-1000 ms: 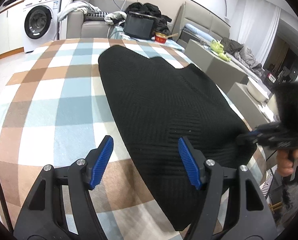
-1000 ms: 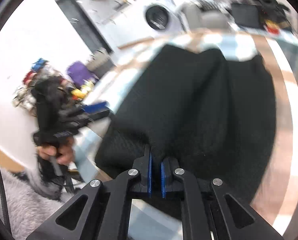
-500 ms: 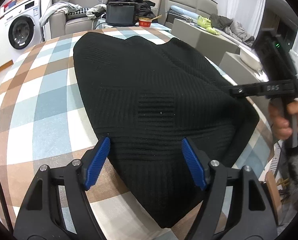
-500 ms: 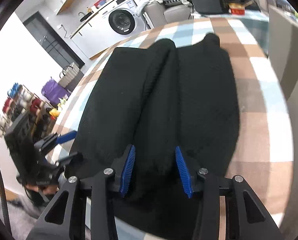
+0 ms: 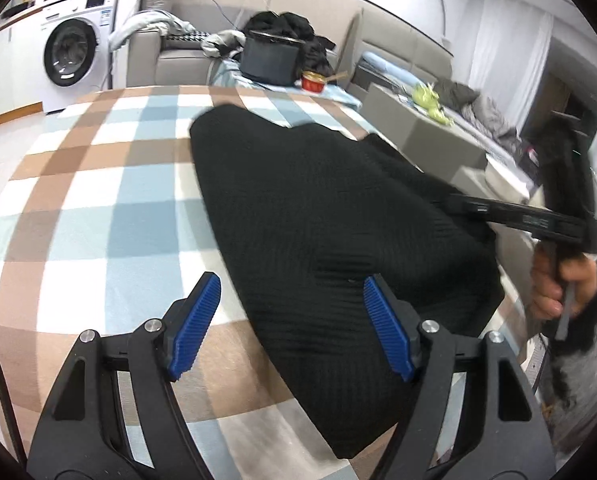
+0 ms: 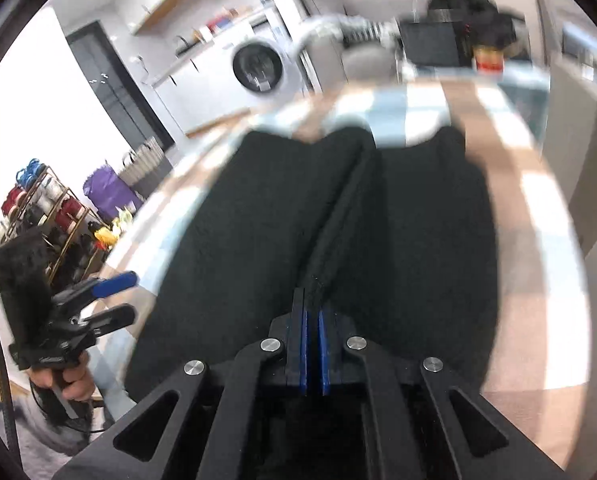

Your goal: Fold small clothes

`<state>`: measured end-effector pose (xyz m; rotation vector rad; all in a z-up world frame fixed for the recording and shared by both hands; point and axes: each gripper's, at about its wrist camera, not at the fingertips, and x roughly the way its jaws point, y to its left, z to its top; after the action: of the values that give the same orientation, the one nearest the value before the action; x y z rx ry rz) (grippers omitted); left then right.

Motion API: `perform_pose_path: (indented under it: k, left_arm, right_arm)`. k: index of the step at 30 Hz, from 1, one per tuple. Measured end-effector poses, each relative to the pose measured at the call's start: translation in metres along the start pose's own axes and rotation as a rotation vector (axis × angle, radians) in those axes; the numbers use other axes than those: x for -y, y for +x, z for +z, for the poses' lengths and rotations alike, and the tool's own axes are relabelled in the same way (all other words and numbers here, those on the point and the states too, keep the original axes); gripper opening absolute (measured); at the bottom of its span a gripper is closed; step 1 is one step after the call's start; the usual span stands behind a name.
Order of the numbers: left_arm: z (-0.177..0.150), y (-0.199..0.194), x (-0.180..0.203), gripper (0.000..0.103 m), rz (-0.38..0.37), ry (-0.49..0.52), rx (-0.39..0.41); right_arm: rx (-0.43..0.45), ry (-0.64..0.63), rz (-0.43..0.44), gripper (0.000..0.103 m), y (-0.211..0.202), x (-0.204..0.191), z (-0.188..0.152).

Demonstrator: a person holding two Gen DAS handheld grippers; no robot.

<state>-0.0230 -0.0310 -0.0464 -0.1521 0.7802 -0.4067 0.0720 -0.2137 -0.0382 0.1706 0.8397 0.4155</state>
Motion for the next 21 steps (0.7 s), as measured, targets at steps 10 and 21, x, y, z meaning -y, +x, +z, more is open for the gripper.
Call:
perform_pose_path:
  k: [10, 21]
  left_arm:
    - [-0.003, 0.012, 0.009, 0.072, 0.006, 0.011, -0.054]
    - [-0.014, 0.021, 0.03, 0.072, -0.013, 0.075, -0.082]
  right_arm:
    - [-0.106, 0.116, -0.137, 0.01, -0.014, 0.044, -0.058]
    - [-0.068, 0.119, -0.016, 0.042, 0.013, 0.043, 0.009]
